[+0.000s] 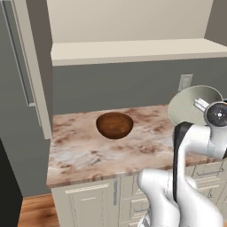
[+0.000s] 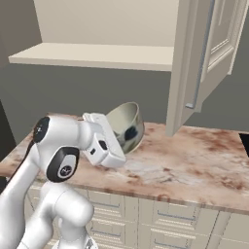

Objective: Open the cabinet. Pick the bowls from the counter and place them in the cabinet. Then close the cabinet.

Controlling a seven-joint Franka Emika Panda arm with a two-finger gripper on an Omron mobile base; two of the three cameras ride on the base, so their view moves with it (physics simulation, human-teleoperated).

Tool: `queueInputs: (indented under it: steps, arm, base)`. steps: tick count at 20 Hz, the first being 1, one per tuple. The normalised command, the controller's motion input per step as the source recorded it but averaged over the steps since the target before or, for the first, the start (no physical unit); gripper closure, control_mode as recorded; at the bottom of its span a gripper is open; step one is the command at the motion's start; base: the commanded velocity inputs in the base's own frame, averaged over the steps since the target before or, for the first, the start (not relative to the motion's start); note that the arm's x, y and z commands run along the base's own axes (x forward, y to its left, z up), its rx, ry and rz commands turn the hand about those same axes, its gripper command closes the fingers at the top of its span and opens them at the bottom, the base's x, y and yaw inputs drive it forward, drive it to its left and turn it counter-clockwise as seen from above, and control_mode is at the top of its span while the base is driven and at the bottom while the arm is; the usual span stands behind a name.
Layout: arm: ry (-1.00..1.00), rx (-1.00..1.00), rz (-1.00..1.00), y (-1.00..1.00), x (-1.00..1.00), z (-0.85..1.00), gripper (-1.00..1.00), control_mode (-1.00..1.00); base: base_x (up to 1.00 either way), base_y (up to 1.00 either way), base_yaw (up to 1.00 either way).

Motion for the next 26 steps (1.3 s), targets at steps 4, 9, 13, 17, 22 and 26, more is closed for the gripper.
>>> queueInputs:
  steps: [4, 9, 13, 17, 22, 26]
  arm:
    - [-0.05, -0.02, -0.03, 0.01, -0.64, 0.94, 1.00, -1.00]
    - [-0.12, -0.02, -0.10, 0.00, -0.79, 0.87, 1.00, -1.00]
    - [-0.35, -0.01, -0.03, -0.05, -0.65, 0.76, 1.00, -1.00]
    - [-0.47, 0.00, 0.02, -0.09, -0.62, 0.88, 1.00, -1.00]
    - [-0.06, 0.00, -0.05, 0.01, -0.20, 0.93, 1.00, -1.00]
    - [0.15, -0.01, -0.02, 0.05, 0.00, 0.49, 1.00, -1.00]
  base:
    - [0.00, 0.00, 0.00]
    - [0.00, 0.00, 0.00]
    - [0.00, 0.00, 0.00]
    - [0.00, 0.00, 0.00]
    - [0.00, 0.00, 0.00]
    - [0.00, 0.00, 0.00]
